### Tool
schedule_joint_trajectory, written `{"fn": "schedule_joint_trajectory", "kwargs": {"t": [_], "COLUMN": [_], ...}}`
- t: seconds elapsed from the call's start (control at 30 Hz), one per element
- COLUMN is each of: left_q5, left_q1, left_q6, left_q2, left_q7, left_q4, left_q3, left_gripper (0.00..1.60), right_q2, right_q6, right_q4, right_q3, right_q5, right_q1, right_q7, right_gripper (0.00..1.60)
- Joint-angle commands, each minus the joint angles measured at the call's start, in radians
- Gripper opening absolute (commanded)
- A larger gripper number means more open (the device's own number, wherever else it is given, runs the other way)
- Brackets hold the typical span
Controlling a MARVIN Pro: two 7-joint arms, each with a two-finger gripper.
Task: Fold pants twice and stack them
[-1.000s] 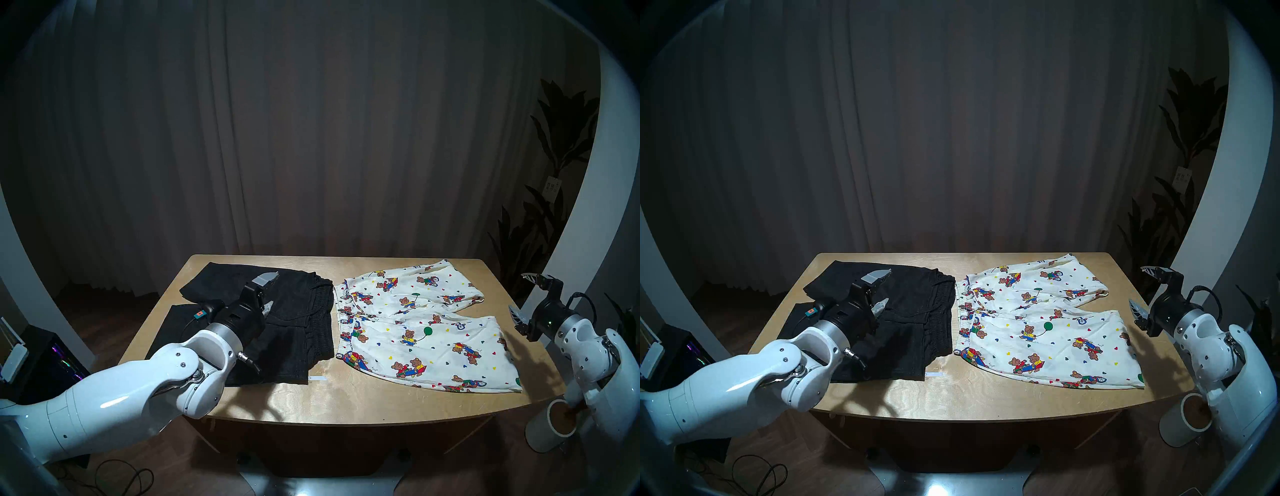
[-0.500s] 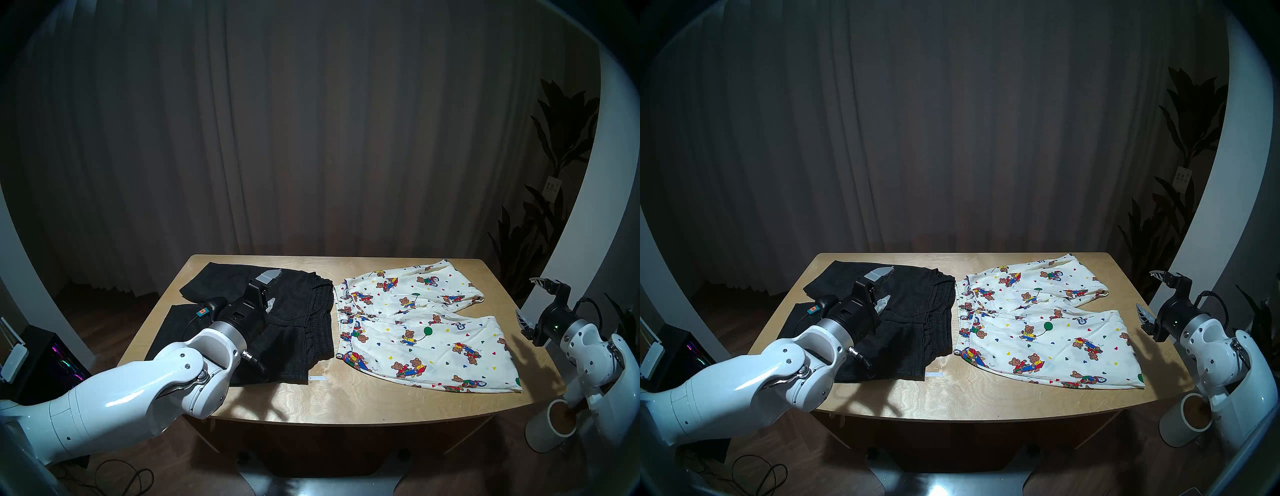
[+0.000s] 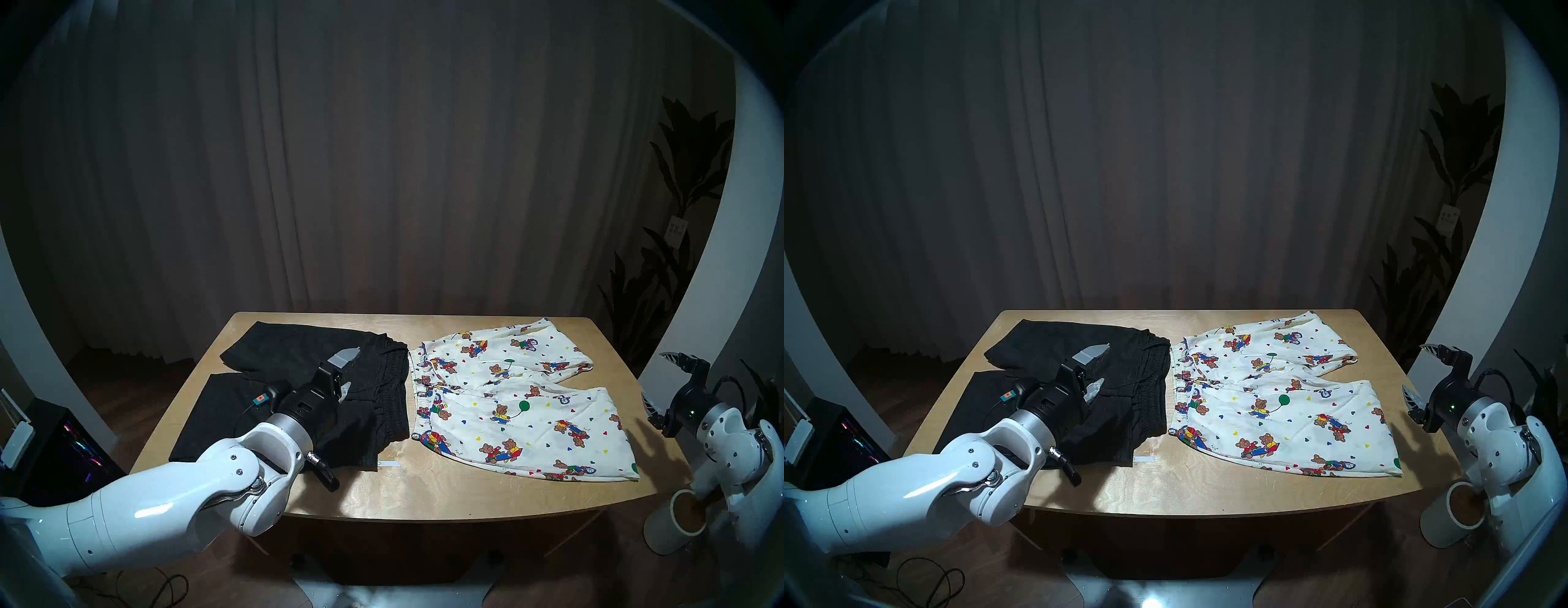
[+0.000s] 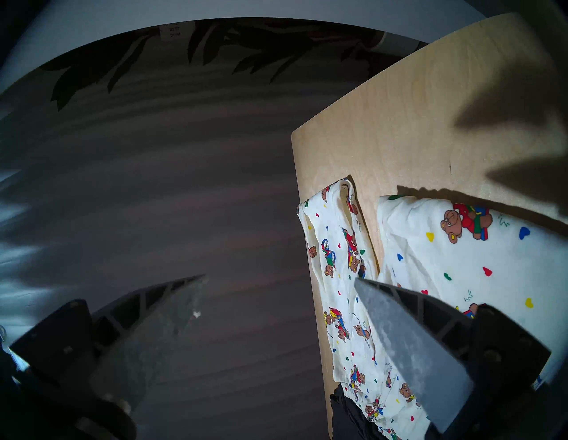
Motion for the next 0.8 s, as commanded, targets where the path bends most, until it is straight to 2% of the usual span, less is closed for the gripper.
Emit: {"fn": "schedule_joint_trajectory", "kwargs": {"t": [0.0, 0.23, 0.27, 0.37, 0.5, 0.63, 0.77], "left_q5": [0.023, 0.019, 0.0, -0.012, -0.029, -0.023, -0.002], "left_q1": [-0.024, -0.01, -0.005, -0.001, 0.0, -0.007, -0.016], "left_q6": [-0.023, -0.033, -0.028, -0.026, 0.005, 0.026, 0.014], "left_q2": [-0.038, -0.029, -0.013, -0.001, 0.01, -0.005, -0.024], "left_q7": [0.003, -0.008, -0.006, -0.008, -0.037, -0.031, -0.005], "left_q4": [-0.011, -0.014, -0.014, -0.011, 0.006, 0.026, 0.016], "left_q3": [-0.003, -0.006, -0.015, -0.023, -0.025, -0.003, 0.014], "left_gripper": [1.6, 1.6, 1.6, 1.6, 1.6, 1.6, 1.6], "right_q2": [0.022, 0.023, 0.018, 0.007, -0.012, -0.014, -0.003], "right_q6": [0.03, 0.028, 0.006, 0.01, -0.021, -0.04, -0.023], "right_q4": [0.011, 0.008, -0.022, -0.055, -0.091, -0.078, -0.051], "right_q3": [0.019, -0.007, -0.01, -0.008, -0.009, -0.017, -0.011], "right_q5": [0.001, -0.02, -0.022, -0.042, -0.058, -0.077, -0.07], "right_q1": [0.014, 0.021, 0.009, -0.007, -0.024, -0.029, -0.025], "right_q7": [0.009, 0.02, 0.002, 0.008, -0.002, -0.006, -0.014], "right_gripper": [1.6, 1.6, 1.6, 1.6, 1.6, 1.6, 1.6]}}
